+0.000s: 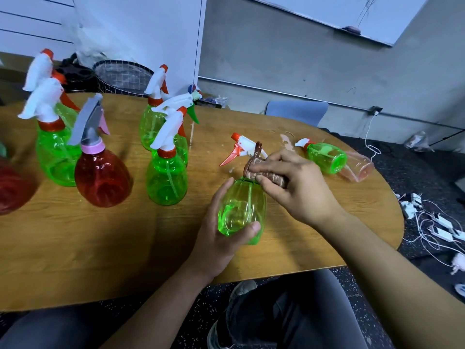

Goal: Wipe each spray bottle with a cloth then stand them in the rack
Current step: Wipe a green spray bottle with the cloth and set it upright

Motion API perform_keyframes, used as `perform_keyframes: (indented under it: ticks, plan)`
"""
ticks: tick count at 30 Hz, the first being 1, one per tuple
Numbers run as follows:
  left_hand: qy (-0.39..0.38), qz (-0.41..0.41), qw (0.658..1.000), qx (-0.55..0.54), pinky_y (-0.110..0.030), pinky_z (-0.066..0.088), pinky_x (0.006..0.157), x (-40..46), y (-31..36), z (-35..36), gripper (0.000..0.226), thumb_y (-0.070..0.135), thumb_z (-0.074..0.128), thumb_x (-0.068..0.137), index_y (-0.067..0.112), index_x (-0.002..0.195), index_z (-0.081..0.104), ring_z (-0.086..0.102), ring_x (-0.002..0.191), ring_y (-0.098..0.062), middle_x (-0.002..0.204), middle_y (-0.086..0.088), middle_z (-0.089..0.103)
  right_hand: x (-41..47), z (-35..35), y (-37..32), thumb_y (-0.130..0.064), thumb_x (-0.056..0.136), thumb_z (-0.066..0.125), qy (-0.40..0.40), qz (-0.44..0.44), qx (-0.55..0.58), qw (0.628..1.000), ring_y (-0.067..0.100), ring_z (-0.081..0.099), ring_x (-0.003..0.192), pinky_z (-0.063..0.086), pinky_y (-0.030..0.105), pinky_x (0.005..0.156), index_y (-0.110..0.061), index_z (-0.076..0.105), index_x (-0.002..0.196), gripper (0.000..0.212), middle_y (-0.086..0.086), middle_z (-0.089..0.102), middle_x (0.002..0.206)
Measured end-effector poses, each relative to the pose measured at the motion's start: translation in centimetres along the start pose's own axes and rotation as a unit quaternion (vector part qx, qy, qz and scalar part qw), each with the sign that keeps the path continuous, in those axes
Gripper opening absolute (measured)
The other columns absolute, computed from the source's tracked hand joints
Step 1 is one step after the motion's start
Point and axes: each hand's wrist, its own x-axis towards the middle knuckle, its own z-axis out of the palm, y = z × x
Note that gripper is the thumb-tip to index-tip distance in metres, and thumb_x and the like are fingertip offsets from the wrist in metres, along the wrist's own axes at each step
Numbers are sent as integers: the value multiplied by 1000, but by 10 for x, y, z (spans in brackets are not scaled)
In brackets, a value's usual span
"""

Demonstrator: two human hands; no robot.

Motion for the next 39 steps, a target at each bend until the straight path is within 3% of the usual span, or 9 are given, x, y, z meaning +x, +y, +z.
perform_keyframes:
  ticks: [4,9,13,17,22,28,32,37,39]
  plan:
    - [-18,4,1000,12,-27,56,100,-1,1,0,92,18,84,81,39,159,40,62,133,-12,147,11,60,4,-1,4,-35,97,67,76,56,-48,994,14,68,94,59,43,78,-27,79,119,27,-7,67,107]
    - [-19,1,1000,20,-33,57,102,-2,1,0,94,29,87,79,44,159,40,62,134,-18,150,8,59,5,1,-6,-36,98,66,29,0,-58,998,17,69,93,60,43,73,-28,78,120,26,-5,65,108]
    - [-49,1,998,48,-40,57,106,-3,1,1,95,34,87,77,51,157,40,60,136,-17,151,15,56,22,-6,1,-28,96,72,109,57,-87,989,19,68,91,59,41,73,-25,78,119,25,-3,65,107]
    - [-34,-4,998,43,-45,56,110,-2,1,0,95,33,88,77,51,157,40,60,138,-18,153,13,56,19,5,-8,-26,95,74,55,5,-106,993,24,70,89,61,42,70,-25,78,119,24,-2,65,108]
    - [-50,0,997,62,-36,55,108,-3,-1,-1,94,29,87,80,50,157,40,58,139,-12,152,20,55,25,8,-7,-30,96,71,135,65,-110,982,22,70,91,60,41,73,-26,78,120,25,-1,66,110]
    - [-26,-9,997,72,-46,54,111,-1,-1,0,95,39,87,72,53,155,42,60,135,-11,150,12,59,27,16,-24,-27,95,75,30,-36,-121,992,22,69,89,56,40,77,-27,78,119,24,-3,65,107]
    - [-43,-7,994,98,-36,54,110,-2,1,0,95,32,87,76,57,154,39,60,133,-3,146,23,58,35,8,-18,-24,93,76,116,37,-121,985,25,71,85,53,29,69,-24,79,117,24,0,66,107]
    - [-16,-23,997,68,-52,52,113,-1,-1,1,95,38,89,73,52,155,42,61,136,-16,152,8,59,22,19,-31,-31,94,73,2,-45,-132,990,21,71,91,50,49,86,-31,78,117,24,-5,66,110]
    - [-19,-22,997,69,-54,51,113,-2,-1,0,95,38,88,73,52,155,42,60,137,-18,153,6,59,21,16,-29,-31,94,73,20,-39,-133,990,23,71,89,56,50,82,-30,78,117,23,-4,66,109]
